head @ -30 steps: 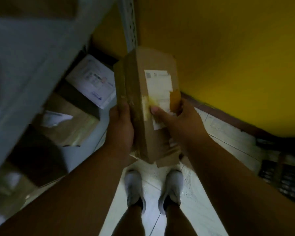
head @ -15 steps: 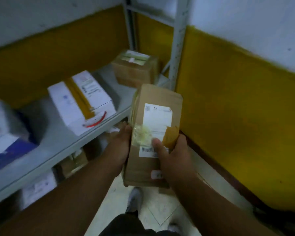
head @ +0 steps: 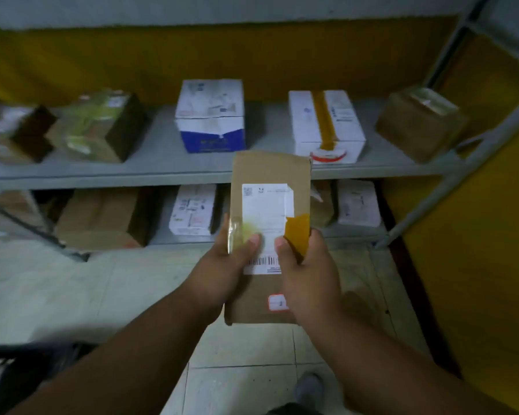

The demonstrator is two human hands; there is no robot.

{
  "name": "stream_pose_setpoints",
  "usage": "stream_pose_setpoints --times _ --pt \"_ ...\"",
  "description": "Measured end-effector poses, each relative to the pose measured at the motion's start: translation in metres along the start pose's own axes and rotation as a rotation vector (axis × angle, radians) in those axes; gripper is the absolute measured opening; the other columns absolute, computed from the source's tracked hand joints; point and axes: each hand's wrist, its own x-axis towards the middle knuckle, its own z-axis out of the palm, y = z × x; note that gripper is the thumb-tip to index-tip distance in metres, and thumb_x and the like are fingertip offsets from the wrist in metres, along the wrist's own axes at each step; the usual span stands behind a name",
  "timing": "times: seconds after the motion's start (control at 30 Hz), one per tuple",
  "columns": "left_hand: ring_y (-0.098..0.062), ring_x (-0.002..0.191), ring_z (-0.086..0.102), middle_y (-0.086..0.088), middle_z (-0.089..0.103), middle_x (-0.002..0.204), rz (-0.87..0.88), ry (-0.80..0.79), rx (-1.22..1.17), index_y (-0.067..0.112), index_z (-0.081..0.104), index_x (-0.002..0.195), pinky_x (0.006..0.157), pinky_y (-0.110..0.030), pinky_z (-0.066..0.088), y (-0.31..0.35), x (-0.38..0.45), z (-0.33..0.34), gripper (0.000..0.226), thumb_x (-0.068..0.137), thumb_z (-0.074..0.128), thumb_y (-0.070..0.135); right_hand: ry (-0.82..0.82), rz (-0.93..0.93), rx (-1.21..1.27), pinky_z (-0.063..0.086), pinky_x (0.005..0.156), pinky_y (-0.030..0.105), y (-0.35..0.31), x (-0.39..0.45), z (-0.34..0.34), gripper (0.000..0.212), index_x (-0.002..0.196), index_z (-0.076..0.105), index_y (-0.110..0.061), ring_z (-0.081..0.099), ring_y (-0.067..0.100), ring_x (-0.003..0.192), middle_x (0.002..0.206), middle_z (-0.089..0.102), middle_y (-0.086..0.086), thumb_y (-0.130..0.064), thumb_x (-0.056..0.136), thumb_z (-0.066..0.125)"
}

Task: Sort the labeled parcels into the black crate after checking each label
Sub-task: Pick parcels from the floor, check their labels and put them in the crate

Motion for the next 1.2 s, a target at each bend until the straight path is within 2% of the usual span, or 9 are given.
stream_pose_setpoints --times 0.2,0.3,0.4,0.47,0.6,0.73,0.93,1.03,1.2 --pt "0.003 0.085 0.070 0.022 0.073 0.106 0.063 0.545 0.067 0.056 0.046 0.131 0.083 -0.031 0.055 -0.057 -0.115 -0.154 0.041 0.091 0.055 0.061 -0.276 -0.200 -0.118 0.041 0.054 0.022 -0.048 -0.095 0.160 0.018 0.101 0.051 -0.025 0.061 0.003 0.070 0.081 0.063 -0.011 -0.042 0.098 0.053" --pt "0.002 0.091 0.069 0.025 0.071 0.106 0.022 0.666 0.069 0.060 0.042 0.133 0.088 -0.032 0.056 -0.088 -0.179 -0.249 0.045 0.090 0.056 0.061 -0.385 -0.233 -0.104 0.040 0.053 0.018 -0.064 -0.166 0.255 0.014 0.099 0.049 -0.028 0.061 -0.001 0.071 0.083 0.063 -0.014 -0.042 0.099 0.052" --pt "0.013 0.083 0.066 0.028 0.069 0.099 -0.025 0.817 0.088 0.052 0.039 0.142 0.076 -0.012 0.051 -0.126 -0.255 -0.346 0.056 0.090 0.057 0.061 -0.553 -0.266 -0.110 0.046 0.057 0.019 -0.078 -0.245 0.347 0.012 0.103 0.050 -0.029 0.066 0.005 0.077 0.090 0.066 -0.013 -0.041 0.101 0.050" --pt "0.003 0.090 0.069 0.021 0.073 0.104 -0.064 0.913 0.003 0.047 0.045 0.141 0.086 -0.028 0.056 -0.145 -0.301 -0.396 0.055 0.089 0.059 0.059 -0.654 -0.303 -0.127 0.045 0.056 0.015 -0.091 -0.290 0.398 0.011 0.106 0.052 -0.030 0.066 0.003 0.078 0.091 0.066 -0.014 -0.040 0.101 0.049" --pt "0.000 0.091 0.071 0.025 0.073 0.101 -0.088 0.954 -0.054 0.048 0.056 0.127 0.088 -0.038 0.057 -0.171 -0.346 -0.456 0.038 0.089 0.059 0.053 -0.762 -0.317 -0.205 0.045 0.051 0.008 -0.108 -0.330 0.458 0.008 0.104 0.051 -0.034 0.067 -0.001 0.077 0.093 0.066 -0.017 -0.041 0.100 0.051" --pt "0.012 0.082 0.066 0.032 0.071 0.094 -0.098 1.037 0.034 0.050 0.062 0.109 0.061 -0.008 0.047 -0.179 -0.345 -0.511 0.017 0.094 0.060 0.042 -0.797 -0.310 -0.231 0.049 0.058 0.011 -0.124 -0.328 0.512 0.008 0.094 0.054 -0.031 0.069 0.000 0.081 0.093 0.070 -0.015 -0.031 0.097 0.061" --pt "0.012 0.069 0.061 0.032 0.061 0.077 -0.262 1.123 0.152 0.044 0.057 0.118 0.054 -0.009 0.038 -0.191 -0.330 -0.589 0.022 0.096 0.058 0.044 -0.922 -0.327 -0.318 0.048 0.058 0.015 -0.139 -0.317 0.598 0.011 0.091 0.054 -0.028 0.066 0.002 0.080 0.091 0.067 -0.014 -0.030 0.095 0.064" --pt "0.003 0.078 0.058 0.029 0.055 0.079 -0.310 1.139 0.171 0.035 0.057 0.126 0.061 -0.022 0.038 -0.186 -0.329 -0.630 0.029 0.099 0.053 0.043 -0.977 -0.365 -0.335 0.049 0.062 0.022 -0.164 -0.309 0.636 0.010 0.091 0.054 -0.028 0.064 0.005 0.082 0.091 0.065 -0.012 -0.029 0.096 0.063" --pt "0.006 0.074 0.053 0.026 0.057 0.082 -0.271 1.077 0.209 0.032 0.057 0.131 0.059 -0.017 0.037 -0.168 -0.316 -0.687 0.034 0.100 0.049 0.045 -0.937 -0.374 -0.347 0.043 0.057 0.013 -0.200 -0.299 0.680 0.006 0.098 0.055 -0.030 0.060 -0.002 0.080 0.094 0.063 -0.015 -0.033 0.098 0.060"
